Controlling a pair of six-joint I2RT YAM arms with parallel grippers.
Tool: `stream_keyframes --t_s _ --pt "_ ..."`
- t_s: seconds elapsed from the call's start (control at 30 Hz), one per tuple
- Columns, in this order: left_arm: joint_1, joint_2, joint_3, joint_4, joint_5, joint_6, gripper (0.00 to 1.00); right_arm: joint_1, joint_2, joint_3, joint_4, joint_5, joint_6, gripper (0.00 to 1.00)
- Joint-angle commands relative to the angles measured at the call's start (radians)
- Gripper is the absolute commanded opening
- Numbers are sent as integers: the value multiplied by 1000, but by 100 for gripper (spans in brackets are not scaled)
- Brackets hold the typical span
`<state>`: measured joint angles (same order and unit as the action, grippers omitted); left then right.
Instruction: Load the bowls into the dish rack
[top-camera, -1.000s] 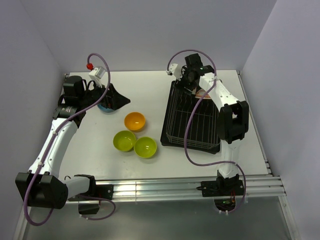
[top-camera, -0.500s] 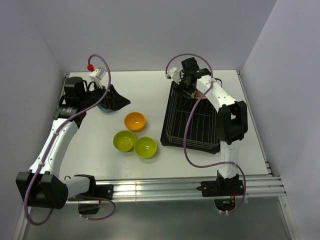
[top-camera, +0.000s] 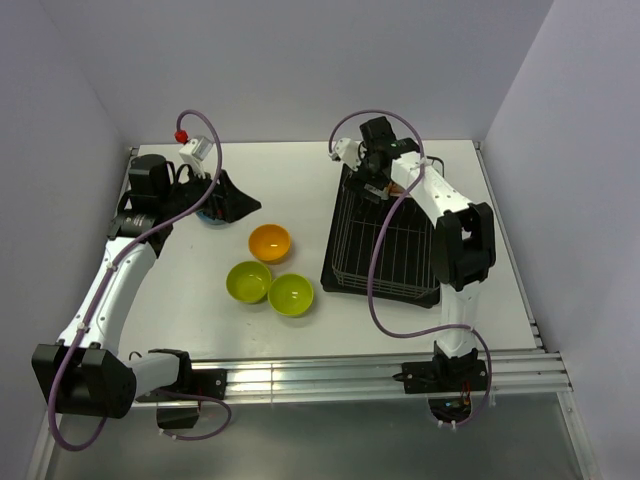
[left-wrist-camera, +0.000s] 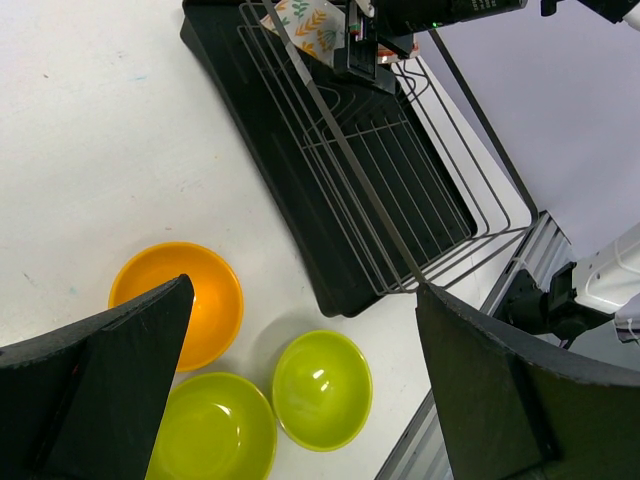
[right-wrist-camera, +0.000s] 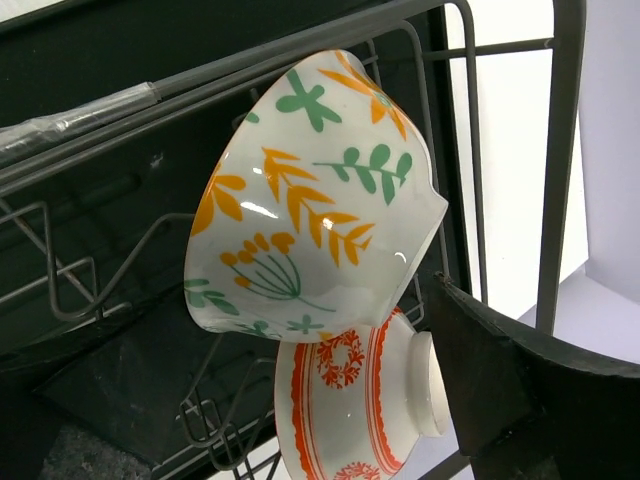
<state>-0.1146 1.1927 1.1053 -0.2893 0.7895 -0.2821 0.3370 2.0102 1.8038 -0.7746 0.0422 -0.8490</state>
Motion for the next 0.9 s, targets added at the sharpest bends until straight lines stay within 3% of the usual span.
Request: stream_keyframes --t_s 0.0,0.37,0.63,0.87 --pt "4 -33 7 32 14 14 99 22 -37 2 -78 -50 18 100" --pt "6 -56 7 -36 -32 90 99 22 -105 45 -132 -53 13 100" --pt "27 -22 34 -175 -110 173 99 20 -220 42 -153 -108 47 100" --pt "101 -4 1 -303 -133 343 99 4 -341 42 -187 -211 169 100"
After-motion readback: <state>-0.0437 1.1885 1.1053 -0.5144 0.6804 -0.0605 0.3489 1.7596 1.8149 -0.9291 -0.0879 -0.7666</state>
